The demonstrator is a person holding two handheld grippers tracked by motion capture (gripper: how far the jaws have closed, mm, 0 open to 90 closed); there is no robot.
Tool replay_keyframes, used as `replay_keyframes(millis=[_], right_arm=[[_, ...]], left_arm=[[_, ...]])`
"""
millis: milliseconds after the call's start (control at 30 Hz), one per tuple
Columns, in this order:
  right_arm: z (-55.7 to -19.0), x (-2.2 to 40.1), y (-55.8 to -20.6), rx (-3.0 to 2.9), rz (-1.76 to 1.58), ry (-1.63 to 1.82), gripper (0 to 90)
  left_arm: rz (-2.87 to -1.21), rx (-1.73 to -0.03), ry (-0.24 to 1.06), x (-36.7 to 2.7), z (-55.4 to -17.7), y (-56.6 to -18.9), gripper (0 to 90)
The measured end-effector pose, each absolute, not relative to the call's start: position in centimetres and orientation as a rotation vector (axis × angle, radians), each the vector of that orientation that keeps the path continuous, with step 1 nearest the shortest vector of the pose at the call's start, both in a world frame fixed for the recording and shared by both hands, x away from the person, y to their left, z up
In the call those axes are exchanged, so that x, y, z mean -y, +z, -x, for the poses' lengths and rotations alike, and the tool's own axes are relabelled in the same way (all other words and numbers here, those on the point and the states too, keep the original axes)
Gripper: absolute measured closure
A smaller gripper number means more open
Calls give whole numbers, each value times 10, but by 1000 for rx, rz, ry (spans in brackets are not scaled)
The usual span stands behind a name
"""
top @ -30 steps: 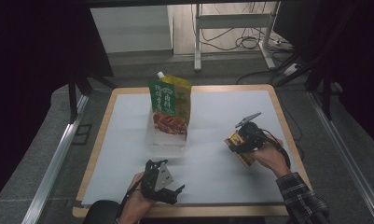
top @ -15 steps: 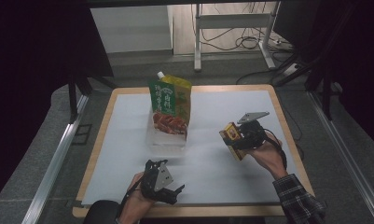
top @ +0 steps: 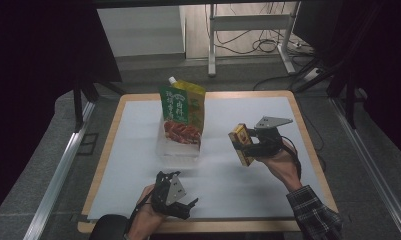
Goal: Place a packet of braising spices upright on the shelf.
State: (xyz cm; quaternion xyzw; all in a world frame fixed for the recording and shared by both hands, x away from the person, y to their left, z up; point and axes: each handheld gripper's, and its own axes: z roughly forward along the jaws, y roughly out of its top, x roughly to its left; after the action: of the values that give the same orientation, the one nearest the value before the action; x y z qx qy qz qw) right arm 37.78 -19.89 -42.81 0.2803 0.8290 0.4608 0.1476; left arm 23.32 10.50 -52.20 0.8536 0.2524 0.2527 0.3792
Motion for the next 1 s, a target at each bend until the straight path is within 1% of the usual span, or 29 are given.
replay_keyframes(millis=[633,1000], right_arm=[[-375,160,-410,-2296,-673,1542,319],[-379,134,-407,-2279,-636,1618,319]], left_arm=[[-2192,-627,649,-104,-233,-522,20],[-2197,-615,650,-104,-232,-522,22]])
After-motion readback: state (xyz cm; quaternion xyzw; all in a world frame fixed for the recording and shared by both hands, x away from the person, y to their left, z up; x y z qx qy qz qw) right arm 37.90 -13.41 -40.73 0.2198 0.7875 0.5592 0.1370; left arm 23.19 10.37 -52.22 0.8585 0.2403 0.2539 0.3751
